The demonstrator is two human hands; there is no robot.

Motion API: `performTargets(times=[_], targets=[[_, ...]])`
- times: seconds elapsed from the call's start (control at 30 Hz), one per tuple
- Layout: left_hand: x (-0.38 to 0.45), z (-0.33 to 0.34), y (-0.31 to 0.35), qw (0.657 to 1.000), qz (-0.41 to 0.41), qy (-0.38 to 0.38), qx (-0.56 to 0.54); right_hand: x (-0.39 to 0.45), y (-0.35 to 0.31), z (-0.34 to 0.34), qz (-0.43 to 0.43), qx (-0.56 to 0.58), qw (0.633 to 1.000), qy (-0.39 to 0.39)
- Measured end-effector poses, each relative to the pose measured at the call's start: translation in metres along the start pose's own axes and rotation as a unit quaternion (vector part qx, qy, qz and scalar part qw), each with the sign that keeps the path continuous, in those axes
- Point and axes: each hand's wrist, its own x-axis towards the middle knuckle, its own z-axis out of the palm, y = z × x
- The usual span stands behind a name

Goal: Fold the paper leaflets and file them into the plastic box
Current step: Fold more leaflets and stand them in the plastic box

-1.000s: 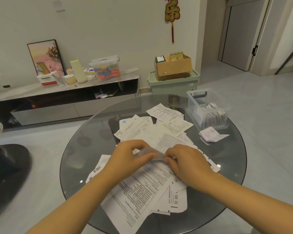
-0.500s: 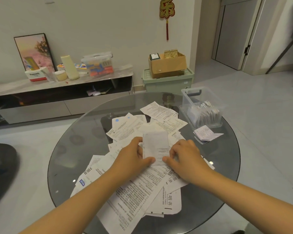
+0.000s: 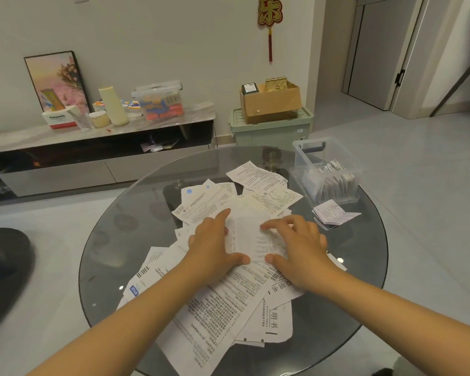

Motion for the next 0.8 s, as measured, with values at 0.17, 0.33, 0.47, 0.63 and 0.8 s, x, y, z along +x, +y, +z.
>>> performTargets(times=[0.17,0.33,0.47,0.63,0.8], targets=[[-0.008,-0.003,-0.002,0.979,0.163,-0.031,0.119,-0.002,0.0,0.003,-0.098,-0.092,0.991,-0.02],[-0.007,-0.006,-0.002,0.969,0.204,-0.033,0.139,0.002,0.003,-0.002,-0.105,-0.088,0.989,-0.056],[-0.008,-0.008,-0.001,0.97,0.213,-0.019,0.115,0.006,0.003,-0.005,-0.107,-0.082,0.989,-0.059],[-0.004,-0.008,0.004,0.978,0.185,-0.003,0.101,0.015,0.004,-0.007,-0.069,-0.002,0.998,-0.013],[0.005,-0.003,0.003,0.989,0.125,0.051,0.056,0.024,0.008,0.008,-0.002,0.062,0.996,0.066]])
